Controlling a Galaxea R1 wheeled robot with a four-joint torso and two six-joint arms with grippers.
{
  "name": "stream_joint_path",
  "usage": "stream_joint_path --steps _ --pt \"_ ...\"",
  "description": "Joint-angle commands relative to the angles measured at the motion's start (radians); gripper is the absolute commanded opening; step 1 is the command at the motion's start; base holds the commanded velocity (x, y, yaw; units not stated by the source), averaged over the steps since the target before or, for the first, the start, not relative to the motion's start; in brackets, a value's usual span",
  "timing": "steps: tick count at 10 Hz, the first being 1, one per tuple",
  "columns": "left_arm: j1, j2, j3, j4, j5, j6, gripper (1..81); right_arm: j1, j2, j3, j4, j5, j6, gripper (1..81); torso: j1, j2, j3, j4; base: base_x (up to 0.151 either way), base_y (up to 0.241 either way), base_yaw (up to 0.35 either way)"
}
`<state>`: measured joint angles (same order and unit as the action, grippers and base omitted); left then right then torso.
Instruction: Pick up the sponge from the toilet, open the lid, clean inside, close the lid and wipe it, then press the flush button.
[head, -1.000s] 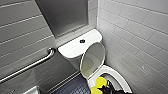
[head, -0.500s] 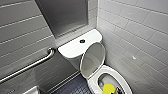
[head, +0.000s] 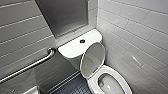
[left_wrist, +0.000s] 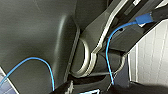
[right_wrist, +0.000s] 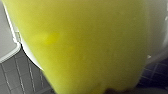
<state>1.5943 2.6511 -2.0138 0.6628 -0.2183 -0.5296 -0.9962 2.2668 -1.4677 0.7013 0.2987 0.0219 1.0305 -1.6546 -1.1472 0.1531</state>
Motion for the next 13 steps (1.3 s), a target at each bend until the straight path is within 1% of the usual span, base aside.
stream_joint_path --steps 1,3,5,6,7,9,10,11,12,13 --pt "0.031 -0.028 0.013 0.024 0.043 -0.003 81.1 -0.066 -0.114 0.103 0.000 -0.015 0.001 1.0 0.000 0.000 0.000 0.000 0.000 0.000 0.000" --pt "0.007 -0.048 0.020 0.020 0.043 -0.013 81.1 -0.172 -0.154 0.127 -0.002 0.052 -0.002 1.0 0.000 0.000 0.000 0.000 0.000 0.000 0.000" --pt "-0.024 -0.066 0.029 0.012 0.043 -0.018 81.1 -0.261 -0.162 0.121 -0.043 0.060 0.000 1.0 0.000 0.000 0.000 0.000 0.000 0.000 0.000" --pt "-0.042 -0.080 0.033 0.011 0.045 -0.044 81.1 -0.305 -0.162 0.115 -0.061 0.066 0.000 1.0 0.000 0.000 0.000 0.000 0.000 0.000 0.000" --pt "-0.067 -0.094 0.042 0.012 0.048 -0.069 81.1 -0.333 -0.160 0.113 -0.078 0.074 0.000 1.0 0.000 0.000 0.000 0.000 0.000 0.000 0.000" --pt "-0.104 -0.124 0.085 0.011 0.056 -0.084 81.1 -0.367 -0.155 0.127 -0.103 0.092 0.000 1.0 0.000 0.000 0.000 0.000 0.000 0.000 0.000" --pt "-0.118 -0.135 0.096 0.011 0.057 -0.093 81.1 -0.381 -0.151 0.136 -0.114 0.115 0.000 1.0 0.000 0.000 0.000 -0.032 0.000 0.000 0.000" --pt "-0.128 -0.144 0.102 0.011 0.056 -0.105 81.1 -0.391 -0.143 0.136 -0.123 0.123 0.000 1.0 0.000 0.000 0.000 -0.040 0.000 0.000 0.000" --pt "-0.136 -0.147 0.102 0.011 0.056 -0.110 81.1 -0.399 -0.133 0.129 -0.123 0.128 0.000 1.0 0.000 0.000 0.000 -0.014 0.000 0.000 0.000" --pt "-0.141 -0.149 0.102 0.012 0.054 -0.121 81.1 -0.407 -0.126 0.123 -0.128 0.134 0.000 1.0 0.000 0.000 0.000 -0.028 0.000 0.000 0.000"
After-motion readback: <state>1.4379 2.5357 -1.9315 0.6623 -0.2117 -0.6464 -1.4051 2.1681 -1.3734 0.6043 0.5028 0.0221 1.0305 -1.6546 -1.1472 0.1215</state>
